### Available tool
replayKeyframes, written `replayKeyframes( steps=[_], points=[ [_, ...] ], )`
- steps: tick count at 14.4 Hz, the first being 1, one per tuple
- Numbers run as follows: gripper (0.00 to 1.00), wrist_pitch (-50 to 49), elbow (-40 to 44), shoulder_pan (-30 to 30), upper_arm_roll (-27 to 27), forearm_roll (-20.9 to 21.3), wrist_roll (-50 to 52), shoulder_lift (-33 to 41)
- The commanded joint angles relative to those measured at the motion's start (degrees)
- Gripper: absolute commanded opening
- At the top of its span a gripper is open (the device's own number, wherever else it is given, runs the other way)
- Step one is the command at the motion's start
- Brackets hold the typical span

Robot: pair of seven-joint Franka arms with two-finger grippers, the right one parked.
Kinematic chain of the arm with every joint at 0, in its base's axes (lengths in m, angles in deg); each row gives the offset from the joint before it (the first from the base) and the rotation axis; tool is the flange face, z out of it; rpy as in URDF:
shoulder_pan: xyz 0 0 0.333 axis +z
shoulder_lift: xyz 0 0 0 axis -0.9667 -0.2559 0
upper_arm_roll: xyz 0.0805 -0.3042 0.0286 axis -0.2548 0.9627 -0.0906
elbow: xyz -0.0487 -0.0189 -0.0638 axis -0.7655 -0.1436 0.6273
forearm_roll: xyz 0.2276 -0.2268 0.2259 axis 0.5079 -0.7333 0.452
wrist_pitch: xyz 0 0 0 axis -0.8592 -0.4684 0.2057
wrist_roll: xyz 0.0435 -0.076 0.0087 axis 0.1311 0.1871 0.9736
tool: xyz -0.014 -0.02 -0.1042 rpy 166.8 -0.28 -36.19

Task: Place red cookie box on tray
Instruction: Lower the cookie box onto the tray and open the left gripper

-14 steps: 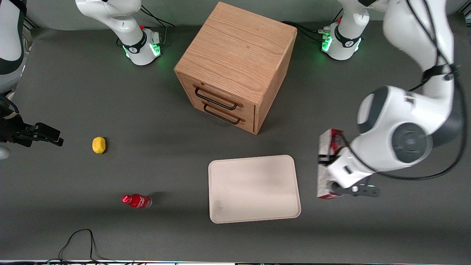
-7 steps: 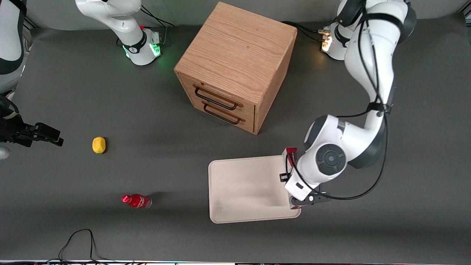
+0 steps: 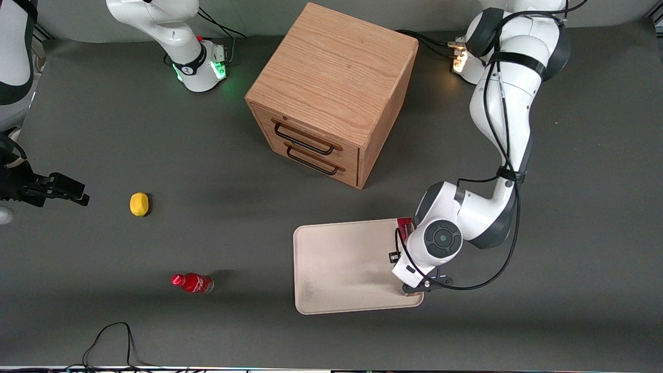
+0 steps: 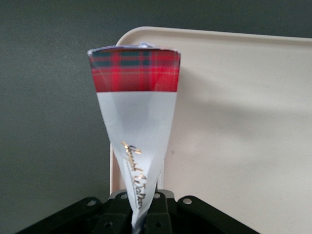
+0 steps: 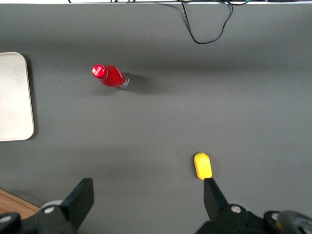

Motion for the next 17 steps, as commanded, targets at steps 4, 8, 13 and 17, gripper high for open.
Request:
replayKeyframes(
  steps=[4, 8, 13, 17],
  points=[
    [1.00, 3.83, -1.33, -0.71, -0.59, 2.66, 0.69, 0.30],
    [1.00, 2.80, -1.51, -0.01, -0.50, 2.76, -0.79, 2.49],
    [1.00, -7.47, -3.88, 4.64, -0.15, 0.57, -8.25, 13.02],
    [1.00, -14.17, -11.66, 9.65, -0.76, -2.96, -12.58, 25.56]
  ],
)
